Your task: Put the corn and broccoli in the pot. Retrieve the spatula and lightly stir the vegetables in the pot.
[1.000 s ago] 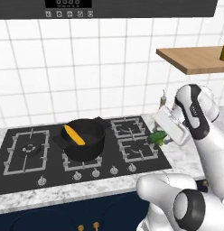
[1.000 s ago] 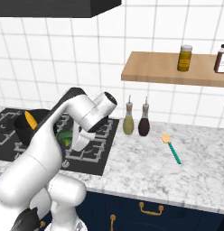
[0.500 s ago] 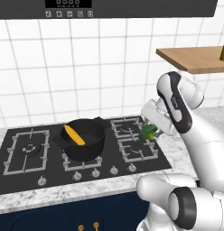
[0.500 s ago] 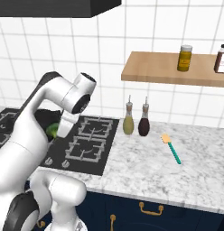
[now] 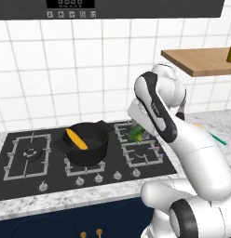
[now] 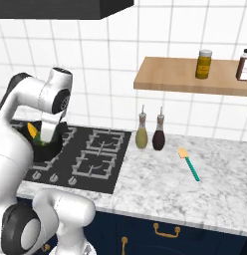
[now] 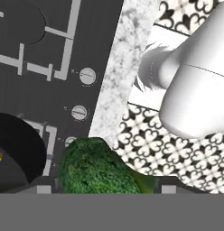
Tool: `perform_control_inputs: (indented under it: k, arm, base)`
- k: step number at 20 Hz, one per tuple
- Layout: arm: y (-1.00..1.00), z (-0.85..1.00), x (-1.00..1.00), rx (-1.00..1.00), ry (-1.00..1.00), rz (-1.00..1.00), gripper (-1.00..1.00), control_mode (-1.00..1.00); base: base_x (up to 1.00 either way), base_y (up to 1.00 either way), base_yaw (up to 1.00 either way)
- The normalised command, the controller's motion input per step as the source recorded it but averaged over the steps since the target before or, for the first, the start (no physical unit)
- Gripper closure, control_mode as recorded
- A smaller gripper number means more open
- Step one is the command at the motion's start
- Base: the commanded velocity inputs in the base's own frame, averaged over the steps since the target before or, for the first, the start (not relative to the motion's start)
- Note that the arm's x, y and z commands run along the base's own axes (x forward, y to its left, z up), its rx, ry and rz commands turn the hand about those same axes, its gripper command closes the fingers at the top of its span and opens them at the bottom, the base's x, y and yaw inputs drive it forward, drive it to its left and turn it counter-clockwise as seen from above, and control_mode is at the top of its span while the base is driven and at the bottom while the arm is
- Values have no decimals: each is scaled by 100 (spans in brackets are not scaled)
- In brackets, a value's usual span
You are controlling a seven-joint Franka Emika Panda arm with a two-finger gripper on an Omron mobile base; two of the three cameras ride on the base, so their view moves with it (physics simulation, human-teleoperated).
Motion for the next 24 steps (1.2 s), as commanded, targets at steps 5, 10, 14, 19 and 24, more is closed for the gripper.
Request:
perform_control_inputs:
  k: [5,10,14,19,24]
  arm:
    - [85,2,8,-21,-29,0,100,-100]
    - [68,12,33,-17,-11,0,100,-100]
    - [31,4,58,-7,3,0,100,-100]
    - [20,-13,59,0,13,0,100,-100]
    - [25,-35,42,0,2,0,100,-100]
  base:
    - [0,0,0]
    - [0,0,0]
    - [0,0,0]
    - [0,0,0]
    - [0,0,0]
